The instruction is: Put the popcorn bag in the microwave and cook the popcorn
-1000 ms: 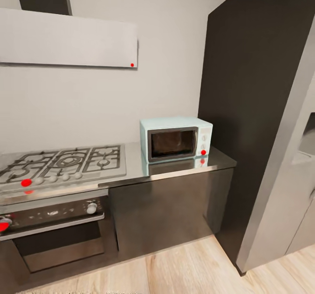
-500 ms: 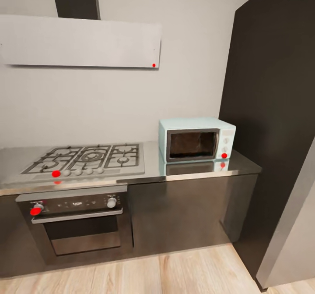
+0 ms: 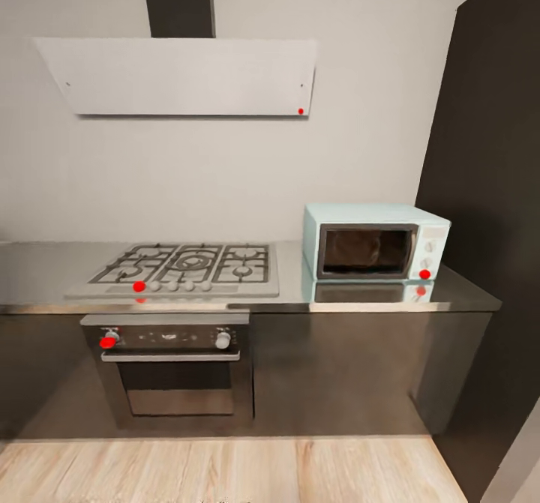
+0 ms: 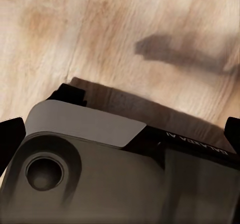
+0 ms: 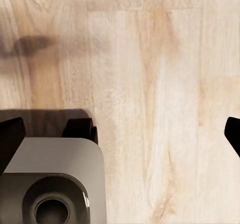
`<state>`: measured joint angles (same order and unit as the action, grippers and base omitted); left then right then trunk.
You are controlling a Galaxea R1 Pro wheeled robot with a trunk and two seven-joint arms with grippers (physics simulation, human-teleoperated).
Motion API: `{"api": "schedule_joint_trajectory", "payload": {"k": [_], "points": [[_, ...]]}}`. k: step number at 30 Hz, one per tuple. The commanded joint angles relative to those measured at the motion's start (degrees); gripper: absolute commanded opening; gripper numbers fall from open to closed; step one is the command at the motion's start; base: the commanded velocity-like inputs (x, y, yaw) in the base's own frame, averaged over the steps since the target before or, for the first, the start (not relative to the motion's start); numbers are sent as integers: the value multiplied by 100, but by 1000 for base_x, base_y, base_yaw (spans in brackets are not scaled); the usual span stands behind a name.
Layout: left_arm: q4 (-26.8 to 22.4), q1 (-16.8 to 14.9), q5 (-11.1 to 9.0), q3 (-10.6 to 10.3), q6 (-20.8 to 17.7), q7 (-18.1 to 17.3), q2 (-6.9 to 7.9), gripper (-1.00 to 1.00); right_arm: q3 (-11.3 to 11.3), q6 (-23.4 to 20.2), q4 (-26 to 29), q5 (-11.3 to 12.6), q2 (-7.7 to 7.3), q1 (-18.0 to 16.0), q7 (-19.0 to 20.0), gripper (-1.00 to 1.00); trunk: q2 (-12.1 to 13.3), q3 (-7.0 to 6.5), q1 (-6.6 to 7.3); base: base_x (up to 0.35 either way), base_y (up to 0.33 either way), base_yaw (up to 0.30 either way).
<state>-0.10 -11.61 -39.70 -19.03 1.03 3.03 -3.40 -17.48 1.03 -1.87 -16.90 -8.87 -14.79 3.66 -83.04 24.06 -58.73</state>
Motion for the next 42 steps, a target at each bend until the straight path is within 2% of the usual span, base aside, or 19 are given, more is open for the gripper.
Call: {"api": "schedule_joint_trajectory", "payload": {"k": [1,14,22,42], "points": [[1,-2,-38,-48,11,22,-2,100,-48,11,-10,-51,-3,-7,12,100,-3,8,0,0,0,269],[1,-6,-30,-48,11,17,-2,100,-47,2,-14,-57,1,-7,21,100,-3,12,0,33,-41,38],[-4,-7,-25,-54,11,16,-2,100,-45,2,-14,-59,-1,-7,21,100,-3,12,0,110,-250,0],[0,-6,-23,-57,11,19,-11,100,-46,2,-14,-57,-1,-7,21,100,-3,12,0,4,-283,0]]}}
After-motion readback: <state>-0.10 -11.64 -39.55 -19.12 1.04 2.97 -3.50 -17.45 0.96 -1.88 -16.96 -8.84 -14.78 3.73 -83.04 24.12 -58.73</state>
